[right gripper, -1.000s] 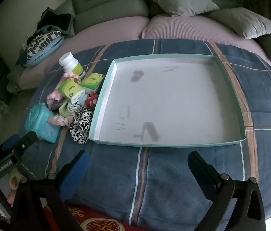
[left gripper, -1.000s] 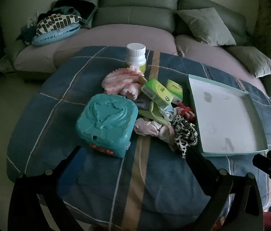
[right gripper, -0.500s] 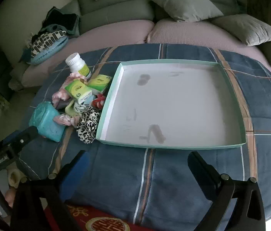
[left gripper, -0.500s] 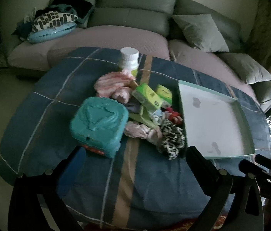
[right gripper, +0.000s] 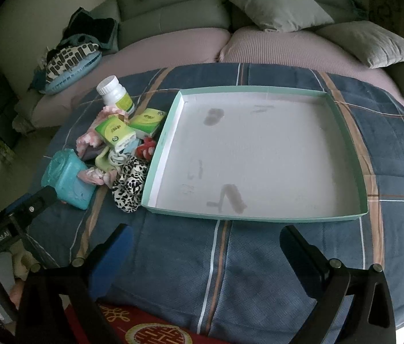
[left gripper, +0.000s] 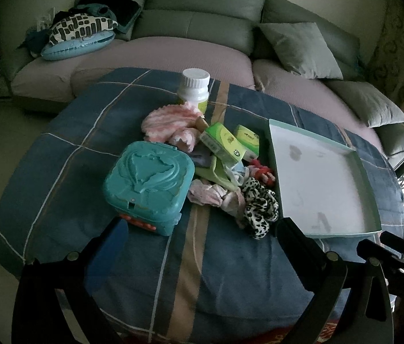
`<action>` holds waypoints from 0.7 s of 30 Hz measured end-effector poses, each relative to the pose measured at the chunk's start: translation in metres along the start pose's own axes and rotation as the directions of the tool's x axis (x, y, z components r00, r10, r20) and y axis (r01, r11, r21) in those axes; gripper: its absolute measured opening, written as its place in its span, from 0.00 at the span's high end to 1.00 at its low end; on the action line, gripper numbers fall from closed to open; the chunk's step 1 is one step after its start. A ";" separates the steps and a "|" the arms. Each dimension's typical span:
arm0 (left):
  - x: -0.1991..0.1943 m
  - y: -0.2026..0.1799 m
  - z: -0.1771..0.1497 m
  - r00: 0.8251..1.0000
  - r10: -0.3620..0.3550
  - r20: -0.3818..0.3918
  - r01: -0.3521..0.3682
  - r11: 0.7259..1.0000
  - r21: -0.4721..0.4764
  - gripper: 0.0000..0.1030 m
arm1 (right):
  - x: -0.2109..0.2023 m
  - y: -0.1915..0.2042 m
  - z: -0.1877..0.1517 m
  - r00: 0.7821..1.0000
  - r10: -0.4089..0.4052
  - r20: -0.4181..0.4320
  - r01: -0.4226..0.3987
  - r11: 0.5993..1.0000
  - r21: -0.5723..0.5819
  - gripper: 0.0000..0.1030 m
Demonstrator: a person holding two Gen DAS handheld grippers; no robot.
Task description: Organize soft objects
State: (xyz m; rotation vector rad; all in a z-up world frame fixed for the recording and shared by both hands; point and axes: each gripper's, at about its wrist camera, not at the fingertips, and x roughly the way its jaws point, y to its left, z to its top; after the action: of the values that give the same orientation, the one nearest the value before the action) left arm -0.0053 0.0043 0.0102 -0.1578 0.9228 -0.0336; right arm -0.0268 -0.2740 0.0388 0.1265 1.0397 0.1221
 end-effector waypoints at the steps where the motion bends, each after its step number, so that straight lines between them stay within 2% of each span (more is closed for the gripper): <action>1: 0.000 0.000 0.000 1.000 0.002 0.002 -0.002 1.000 0.003 0.00 | 0.000 0.000 0.000 1.000 -0.001 0.000 0.001 1.000 0.000 0.00; 10: -0.007 -0.002 0.001 0.999 -0.003 0.043 0.003 1.000 -0.001 0.00 | 0.001 0.000 0.001 1.000 -0.005 -0.003 0.005 1.000 0.000 0.00; 21: -0.005 -0.004 0.002 0.999 -0.024 0.048 0.025 1.000 -0.014 0.00 | 0.003 0.000 0.001 1.000 -0.011 -0.013 0.011 1.000 -0.002 0.00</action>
State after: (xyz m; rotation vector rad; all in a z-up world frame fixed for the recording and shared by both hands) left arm -0.0067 0.0010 0.0157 -0.1825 0.8737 -0.0455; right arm -0.0241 -0.2738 0.0365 0.1187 1.0529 0.1144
